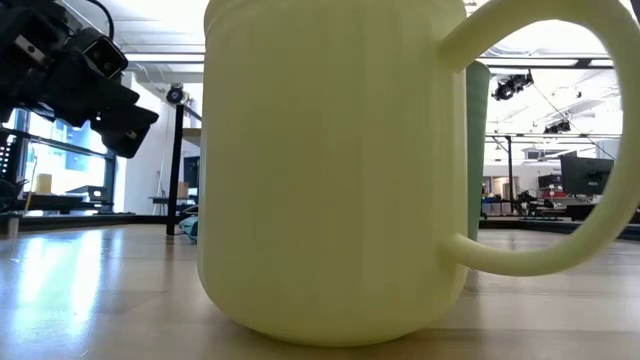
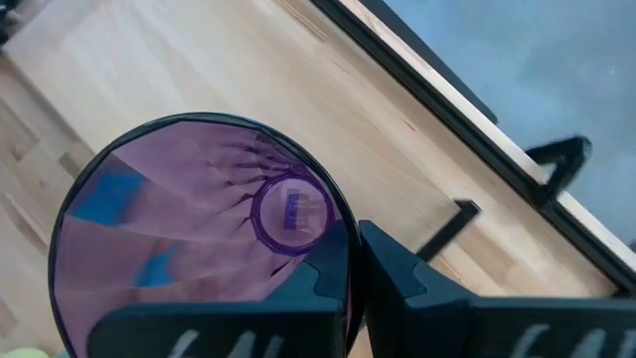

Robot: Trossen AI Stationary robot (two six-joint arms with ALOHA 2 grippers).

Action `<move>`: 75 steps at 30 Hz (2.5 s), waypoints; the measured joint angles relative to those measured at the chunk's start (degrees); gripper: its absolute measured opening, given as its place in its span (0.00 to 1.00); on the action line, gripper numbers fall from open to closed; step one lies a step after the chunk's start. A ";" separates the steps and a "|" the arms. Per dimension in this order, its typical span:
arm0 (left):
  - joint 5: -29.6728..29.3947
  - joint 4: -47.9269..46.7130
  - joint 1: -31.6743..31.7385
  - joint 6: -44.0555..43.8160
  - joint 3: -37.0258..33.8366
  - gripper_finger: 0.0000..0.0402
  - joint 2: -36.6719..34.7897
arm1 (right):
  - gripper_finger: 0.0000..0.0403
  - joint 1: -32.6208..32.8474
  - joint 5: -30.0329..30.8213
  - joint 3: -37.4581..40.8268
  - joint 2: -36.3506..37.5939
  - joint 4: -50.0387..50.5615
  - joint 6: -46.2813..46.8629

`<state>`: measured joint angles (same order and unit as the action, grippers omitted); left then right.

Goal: Stack small to large cups/mugs on shelf
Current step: Put the purple cup on the shelf

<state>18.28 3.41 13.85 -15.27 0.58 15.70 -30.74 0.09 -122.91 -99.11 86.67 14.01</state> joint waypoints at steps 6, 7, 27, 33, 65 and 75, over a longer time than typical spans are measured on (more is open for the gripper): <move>0.00 0.01 0.00 -0.01 0.00 0.37 -0.02 | 0.00 -0.50 0.11 0.02 -0.44 1.33 0.69; 0.00 0.01 0.00 -0.01 0.00 0.37 0.00 | 0.00 -0.48 0.11 0.02 -0.52 1.35 0.69; 0.03 0.01 0.00 -0.05 0.00 0.37 -0.01 | 0.00 -0.37 -0.56 0.02 -3.17 1.76 1.53; 0.04 0.01 0.00 -0.11 -0.01 0.37 -0.02 | 0.00 -0.37 -0.56 0.02 -3.37 1.82 1.40; 0.07 0.01 0.00 -0.06 0.00 0.37 0.00 | 0.00 -0.35 -2.12 0.02 -3.34 1.97 2.46; 0.07 -0.01 -0.01 -0.06 0.00 0.37 -0.02 | 0.04 -0.35 -2.07 0.02 -3.34 1.71 2.22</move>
<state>18.35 3.41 13.83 -15.33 0.58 15.68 -31.09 -1.98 -122.89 -102.45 88.38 16.23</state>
